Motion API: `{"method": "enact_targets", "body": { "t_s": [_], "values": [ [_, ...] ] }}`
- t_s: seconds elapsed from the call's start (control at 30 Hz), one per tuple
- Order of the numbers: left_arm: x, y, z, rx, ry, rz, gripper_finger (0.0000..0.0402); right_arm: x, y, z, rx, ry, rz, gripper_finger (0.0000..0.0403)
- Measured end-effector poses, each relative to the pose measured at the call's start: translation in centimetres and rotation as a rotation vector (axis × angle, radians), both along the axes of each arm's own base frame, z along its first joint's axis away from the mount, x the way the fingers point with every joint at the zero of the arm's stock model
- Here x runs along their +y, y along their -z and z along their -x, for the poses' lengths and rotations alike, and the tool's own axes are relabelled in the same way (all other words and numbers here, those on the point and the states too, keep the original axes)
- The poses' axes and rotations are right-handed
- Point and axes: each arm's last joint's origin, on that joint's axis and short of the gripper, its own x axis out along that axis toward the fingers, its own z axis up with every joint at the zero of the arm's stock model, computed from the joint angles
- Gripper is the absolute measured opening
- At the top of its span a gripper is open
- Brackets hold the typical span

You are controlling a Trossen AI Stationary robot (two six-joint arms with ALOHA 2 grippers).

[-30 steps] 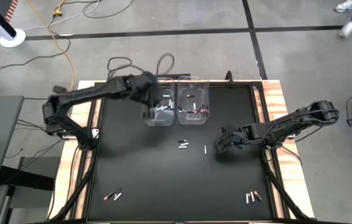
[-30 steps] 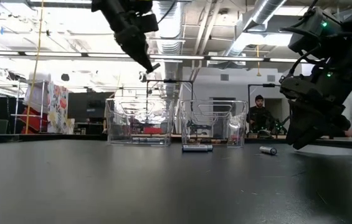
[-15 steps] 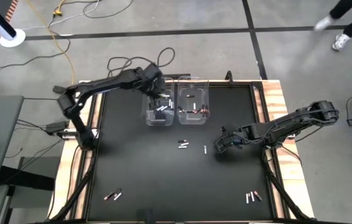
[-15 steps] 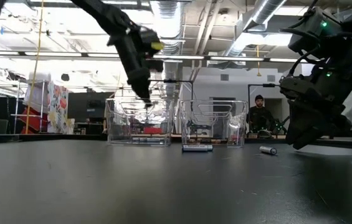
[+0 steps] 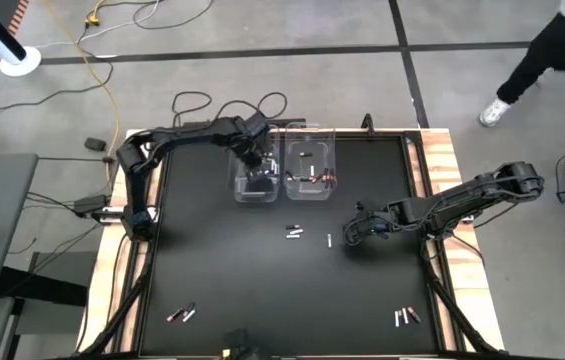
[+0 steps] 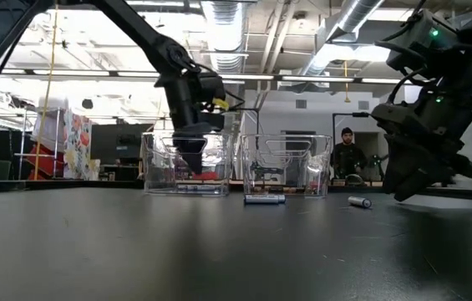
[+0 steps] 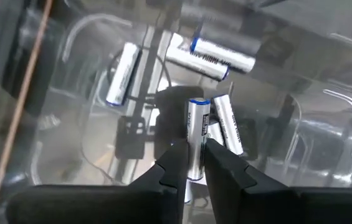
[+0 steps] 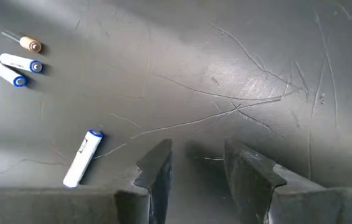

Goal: Sort batteries
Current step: Put the white battery into the left transparent bin

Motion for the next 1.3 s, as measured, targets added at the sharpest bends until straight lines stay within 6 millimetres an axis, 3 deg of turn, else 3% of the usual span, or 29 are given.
{"method": "enact_targets", "body": {
  "t_s": [0.33, 0.57, 0.83, 1.03, 1.17, 1.3],
  "values": [
    [0.2, 0.4, 0.1, 0.011, -0.051, 0.012, 0.0124, 0.0, 0.0, 0.0, -0.004, 0.012, -0.008, 0.0163],
    [-0.5, -1.6, 0.2, 0.002, 0.03, -0.059, 0.0139, 0.0, 0.0, 0.0, -0.004, 0.011, -0.007, 0.0163],
    [-0.7, -8.9, -0.2, -0.147, -0.038, -0.153, 0.0139, 0.0, 0.0, 0.0, -0.002, 0.005, -0.003, 0.0163],
    [-1.9, -14.3, -0.2, -0.297, -0.246, -0.084, 0.0139, 0.1, 0.0, 0.0, -0.001, -0.002, -0.012, 0.0163],
    [-3.5, -16.2, 0.2, -0.367, -0.349, 0.006, 0.0139, 0.2, 0.0, 0.0, 0.002, -0.023, -0.048, 0.0163],
    [-6.6, -16.6, 0.5, -0.307, -0.322, 0.082, 0.0139, 0.5, 0.0, 0.0, 0.002, -0.046, -0.061, 0.0163]
  ]
}}
